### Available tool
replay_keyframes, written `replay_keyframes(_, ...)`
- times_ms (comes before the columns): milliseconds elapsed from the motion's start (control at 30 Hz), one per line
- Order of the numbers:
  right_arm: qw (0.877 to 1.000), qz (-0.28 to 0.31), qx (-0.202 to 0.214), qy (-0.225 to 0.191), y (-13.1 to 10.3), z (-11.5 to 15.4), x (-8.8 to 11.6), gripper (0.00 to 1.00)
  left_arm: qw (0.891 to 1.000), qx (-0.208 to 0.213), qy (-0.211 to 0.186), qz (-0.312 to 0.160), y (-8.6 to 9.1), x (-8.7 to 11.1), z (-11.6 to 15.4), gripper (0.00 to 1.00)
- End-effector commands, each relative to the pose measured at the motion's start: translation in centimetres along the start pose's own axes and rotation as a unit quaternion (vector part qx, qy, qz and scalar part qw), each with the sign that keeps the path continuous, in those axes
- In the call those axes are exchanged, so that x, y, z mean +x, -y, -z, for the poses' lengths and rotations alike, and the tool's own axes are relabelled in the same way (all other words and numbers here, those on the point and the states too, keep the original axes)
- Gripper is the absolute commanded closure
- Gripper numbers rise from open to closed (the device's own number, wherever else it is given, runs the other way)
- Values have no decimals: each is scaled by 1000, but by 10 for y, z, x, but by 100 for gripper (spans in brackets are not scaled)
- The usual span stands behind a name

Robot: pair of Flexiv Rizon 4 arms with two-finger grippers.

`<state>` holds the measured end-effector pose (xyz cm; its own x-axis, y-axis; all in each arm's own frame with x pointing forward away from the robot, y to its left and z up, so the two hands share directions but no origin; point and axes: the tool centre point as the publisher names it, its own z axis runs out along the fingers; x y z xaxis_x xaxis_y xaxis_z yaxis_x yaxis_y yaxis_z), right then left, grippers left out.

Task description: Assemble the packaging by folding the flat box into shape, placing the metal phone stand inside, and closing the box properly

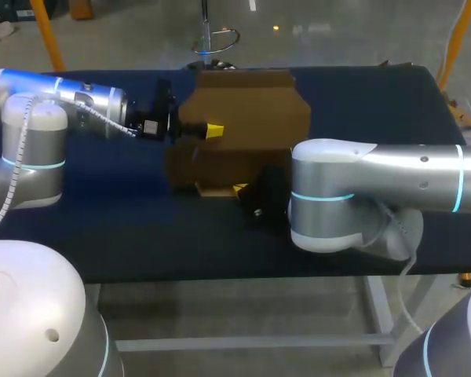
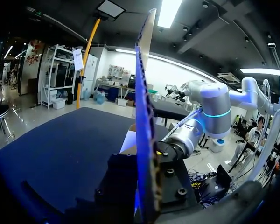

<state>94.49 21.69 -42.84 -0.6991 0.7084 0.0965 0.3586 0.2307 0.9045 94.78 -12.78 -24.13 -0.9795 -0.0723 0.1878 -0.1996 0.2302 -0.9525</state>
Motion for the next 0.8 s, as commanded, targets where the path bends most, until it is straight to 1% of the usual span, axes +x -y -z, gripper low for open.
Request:
replay_keyframes(33, 1000, 0, 0, 2, 4, -5, 1, 100, 1000, -2, -1, 0, -4, -1, -1, 100)
replay_keyframes(133, 1000, 0, 0, 2, 4, -5, 1, 100, 1000, -2, -1, 0, -4, -1, -1, 100)
replay_keyframes(167, 1000, 3, -5, 1, 2, -1, 3, 100, 1000, -2, -1, 0, -4, -1, -1, 100)
replay_keyframes(300, 1000, 9, -27, -10, -7, 19, 9, 100, 1000, -2, -1, 0, -4, -1, -1, 100)
replay_keyframes(500, 998, 21, -48, -20, -18, 53, 18, 100, 1000, -2, -1, 0, -4, -1, -1, 100)
replay_keyframes(667, 998, 27, -53, -31, -20, 80, 22, 100, 1000, -2, -1, 0, -4, -1, -1, 100)
replay_keyframes(800, 997, 29, -51, -53, -18, 104, 23, 100, 1000, -2, -1, 0, -4, -1, -1, 100)
